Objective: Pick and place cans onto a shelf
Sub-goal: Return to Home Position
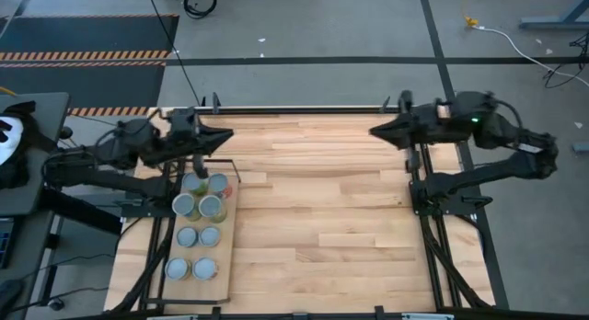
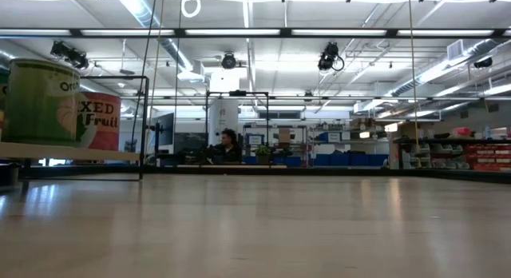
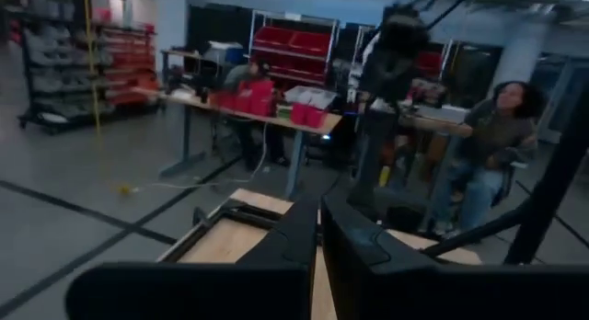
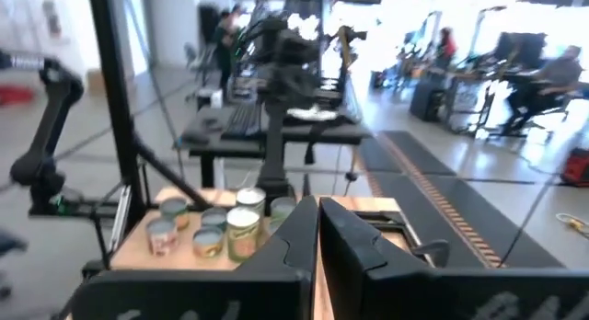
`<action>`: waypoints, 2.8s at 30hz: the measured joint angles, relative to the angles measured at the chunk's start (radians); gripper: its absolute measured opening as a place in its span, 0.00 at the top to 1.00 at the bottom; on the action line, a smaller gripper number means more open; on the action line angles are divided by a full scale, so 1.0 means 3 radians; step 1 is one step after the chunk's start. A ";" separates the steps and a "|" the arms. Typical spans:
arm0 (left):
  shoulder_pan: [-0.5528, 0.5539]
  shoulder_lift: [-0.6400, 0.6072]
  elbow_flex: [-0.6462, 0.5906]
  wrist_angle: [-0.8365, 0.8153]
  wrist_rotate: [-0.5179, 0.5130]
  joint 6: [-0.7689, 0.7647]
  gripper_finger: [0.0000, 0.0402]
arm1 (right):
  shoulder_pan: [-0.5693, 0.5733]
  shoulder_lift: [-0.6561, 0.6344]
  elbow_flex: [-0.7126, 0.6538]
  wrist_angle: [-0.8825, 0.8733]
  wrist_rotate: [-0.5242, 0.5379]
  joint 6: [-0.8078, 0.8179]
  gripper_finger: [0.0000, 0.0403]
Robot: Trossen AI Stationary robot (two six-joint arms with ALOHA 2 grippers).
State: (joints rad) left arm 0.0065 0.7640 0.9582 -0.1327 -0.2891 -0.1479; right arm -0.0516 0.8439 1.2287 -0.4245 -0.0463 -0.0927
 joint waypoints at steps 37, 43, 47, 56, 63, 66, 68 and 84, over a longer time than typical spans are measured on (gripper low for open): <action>-0.0612 -0.1026 -0.1789 0.1314 -0.0439 -0.0337 0.94 | -0.0120 -0.2792 -0.3282 0.1883 0.0089 0.1012 0.93; -0.0692 -0.1886 -0.1810 0.0595 -0.0064 -0.0233 0.94 | -0.0120 -0.2764 -0.3501 0.1760 0.0065 0.1039 0.93; -0.0689 -0.2241 -0.1810 0.0451 0.0234 -0.0137 0.94 | -0.0120 -0.2763 -0.3623 0.1803 0.0067 0.1162 0.93; -0.0687 -0.2400 -0.1815 0.0476 0.0376 0.0080 0.94 | -0.0120 -0.2765 -0.3703 0.2093 0.0085 0.1350 0.93; -0.0686 -0.2403 -0.2504 0.1806 0.0425 0.0296 0.94 | -0.0120 -0.2773 -0.4008 0.2924 -0.0237 0.1072 0.93; -0.0687 -0.2442 -0.2812 0.2169 0.0453 0.0203 0.94 | -0.0122 -0.2779 -0.4069 0.3026 -0.0344 0.1029 0.93; -0.0687 -0.2448 -0.2997 0.2544 0.0456 0.0136 0.94 | -0.0122 -0.2795 -0.4075 0.2999 -0.0426 0.1088 0.93; -0.0689 -0.2462 -0.3158 0.2418 0.0640 -0.0095 0.94 | -0.0121 -0.2792 -0.4075 0.1947 -0.0701 0.1292 0.93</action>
State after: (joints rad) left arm -0.2001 0.0254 0.0109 0.5928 -0.0971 -0.1764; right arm -0.0879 0.0063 0.0063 0.1595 -0.2565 0.2951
